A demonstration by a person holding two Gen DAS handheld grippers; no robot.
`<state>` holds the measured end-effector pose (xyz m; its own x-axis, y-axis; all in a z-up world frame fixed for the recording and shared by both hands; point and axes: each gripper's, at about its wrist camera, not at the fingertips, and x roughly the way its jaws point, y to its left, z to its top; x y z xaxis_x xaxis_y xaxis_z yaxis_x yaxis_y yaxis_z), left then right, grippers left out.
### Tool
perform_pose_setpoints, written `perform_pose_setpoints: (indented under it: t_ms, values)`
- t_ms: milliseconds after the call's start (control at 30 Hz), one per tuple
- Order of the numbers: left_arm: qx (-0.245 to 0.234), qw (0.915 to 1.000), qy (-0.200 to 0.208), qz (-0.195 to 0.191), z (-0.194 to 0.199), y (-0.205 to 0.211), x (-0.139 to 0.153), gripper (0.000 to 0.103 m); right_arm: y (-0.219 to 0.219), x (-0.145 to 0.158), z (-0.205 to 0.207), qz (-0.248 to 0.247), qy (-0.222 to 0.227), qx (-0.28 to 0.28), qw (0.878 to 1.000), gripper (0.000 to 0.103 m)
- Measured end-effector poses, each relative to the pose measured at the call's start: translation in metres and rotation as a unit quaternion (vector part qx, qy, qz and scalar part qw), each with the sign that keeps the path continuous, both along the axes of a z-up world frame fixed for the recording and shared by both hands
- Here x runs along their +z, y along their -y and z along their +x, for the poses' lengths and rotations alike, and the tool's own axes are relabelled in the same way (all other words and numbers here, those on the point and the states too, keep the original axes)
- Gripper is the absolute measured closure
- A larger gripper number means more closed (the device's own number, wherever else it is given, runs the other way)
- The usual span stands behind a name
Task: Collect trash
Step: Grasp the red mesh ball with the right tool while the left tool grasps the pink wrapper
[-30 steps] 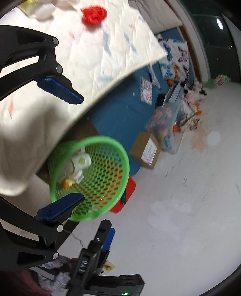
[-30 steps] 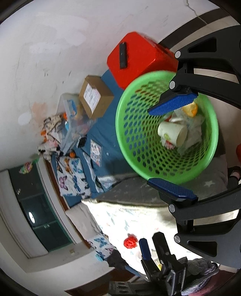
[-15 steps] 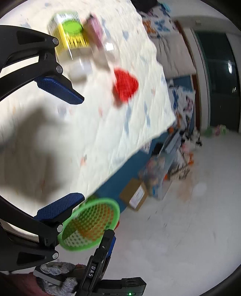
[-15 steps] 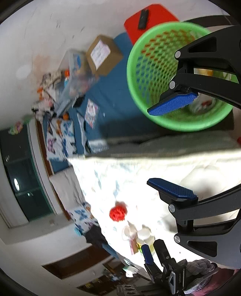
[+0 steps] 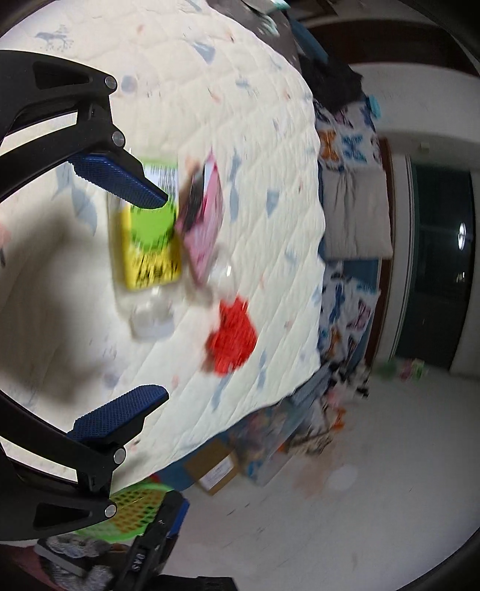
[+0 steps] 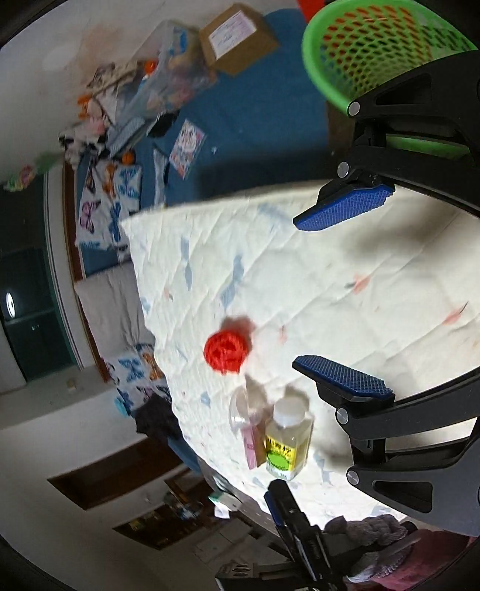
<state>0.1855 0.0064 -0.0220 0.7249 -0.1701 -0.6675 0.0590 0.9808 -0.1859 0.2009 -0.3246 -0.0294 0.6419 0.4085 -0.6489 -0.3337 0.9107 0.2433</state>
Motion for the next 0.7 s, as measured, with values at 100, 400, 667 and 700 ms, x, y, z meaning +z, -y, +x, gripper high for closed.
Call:
perform_pose_setpoints:
  t_ms: [100, 400, 667, 700]
  values:
    - [0.022, 0.9997, -0.004, -0.010, 0.002, -0.017, -0.001, 0.010, -0.017, 0.000, 0.013, -0.003, 0.001, 0.019, 1.000, 0.033]
    - [0.055, 0.9979, -0.013, -0.032, 0.016, -0.056, -0.004, 0.010, -0.069, -0.008, 0.060, -0.006, -0.011, 0.062, 0.998, 0.033]
    - [0.079, 0.9956, -0.020, -0.045, 0.044, -0.087, 0.002, 0.010, -0.105, -0.023, 0.110, -0.019, -0.022, 0.076, 0.997, 0.033]
    - [0.082, 0.9953, -0.023, -0.047, 0.048, -0.090, 0.002, 0.010, -0.109, -0.026, 0.117, -0.014, -0.028, 0.079, 0.996, 0.034]
